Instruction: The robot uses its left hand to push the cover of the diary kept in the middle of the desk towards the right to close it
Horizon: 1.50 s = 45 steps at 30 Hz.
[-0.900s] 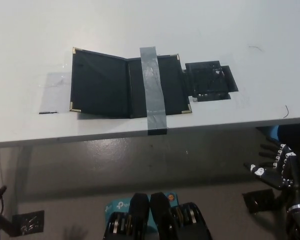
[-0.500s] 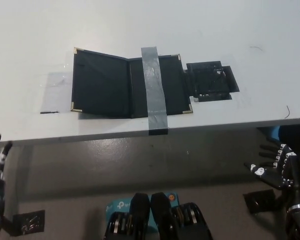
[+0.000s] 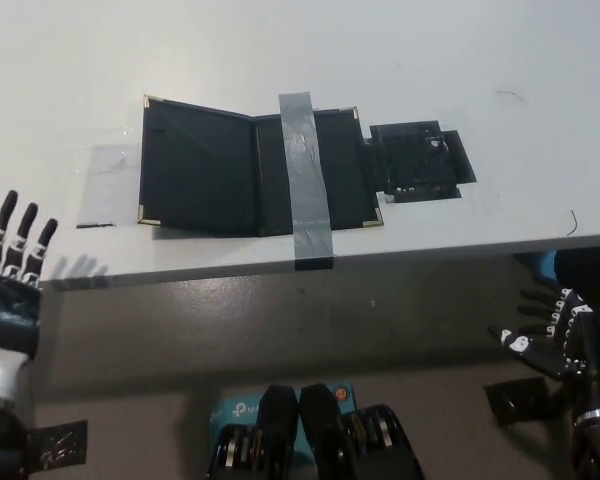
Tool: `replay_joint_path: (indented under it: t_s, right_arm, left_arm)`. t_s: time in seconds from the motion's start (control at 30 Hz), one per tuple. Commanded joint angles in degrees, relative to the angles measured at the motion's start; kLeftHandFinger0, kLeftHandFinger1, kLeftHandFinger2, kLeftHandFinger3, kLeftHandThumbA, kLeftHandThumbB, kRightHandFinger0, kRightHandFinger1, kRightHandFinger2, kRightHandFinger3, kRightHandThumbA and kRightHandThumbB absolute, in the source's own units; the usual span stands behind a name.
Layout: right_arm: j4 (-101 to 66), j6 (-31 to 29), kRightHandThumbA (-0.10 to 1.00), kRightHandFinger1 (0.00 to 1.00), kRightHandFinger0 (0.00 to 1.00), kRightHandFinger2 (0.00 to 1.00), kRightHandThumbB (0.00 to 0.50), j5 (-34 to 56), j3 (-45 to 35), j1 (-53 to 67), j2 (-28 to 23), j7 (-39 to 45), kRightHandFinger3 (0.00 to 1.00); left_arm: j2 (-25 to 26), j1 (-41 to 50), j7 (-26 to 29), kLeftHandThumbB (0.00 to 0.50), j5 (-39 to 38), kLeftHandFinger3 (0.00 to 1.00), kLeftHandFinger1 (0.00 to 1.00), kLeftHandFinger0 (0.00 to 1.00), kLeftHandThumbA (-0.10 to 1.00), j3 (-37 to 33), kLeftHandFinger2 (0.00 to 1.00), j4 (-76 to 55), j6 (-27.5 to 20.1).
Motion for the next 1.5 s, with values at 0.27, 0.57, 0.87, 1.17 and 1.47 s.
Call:
replay_joint_path:
  t_s: [0.27,0.57,0.87,1.17,1.47]
  right_arm:
    - [-1.07,-1.70,1.00,0.62,0.46,0.66,0.381,-0.60,0.30,-1.56,-0.65,-0.70,0.78]
    - [-1.60,-1.49,1.00,0.61,0.45,0.66,0.371,-0.69,0.41,-1.34,-1.02,-0.47,0.78]
    - [-2.34,-1.22,1.00,0.61,0.45,0.65,0.370,-0.31,0.62,-1.30,-1.16,-0.03,0.76]
    - [-1.86,-2.11,1.00,0.60,0.43,0.65,0.372,-0.74,1.51,-1.83,-1.43,0.33,0.74]
    - [-2.50,-1.35,1.00,0.56,0.40,0.61,0.376,-1.39,2.47,-2.65,-1.88,0.31,0.72]
  left_arm:
    - [2.75,-7.75,2.53,0.109,4.03,1.00,1.00,1.00,1.00,-1.86,1.00,11.28,1.70]
    - [2.85,-13.62,1.69,0.158,8.67,1.00,1.00,1.00,1.00,-4.65,1.00,22.51,-0.38]
    - [1.24,-18.75,4.67,0.131,12.70,1.00,1.00,1.00,1.00,-6.23,1.00,30.16,-0.41]
    - [-1.50,-19.77,4.40,0.153,17.32,1.00,0.95,0.97,1.00,-9.78,0.99,35.85,-1.93]
    - [-7.03,-17.65,4.32,0.161,17.45,1.00,0.98,0.97,1.00,-9.81,1.00,38.28,-3.41]
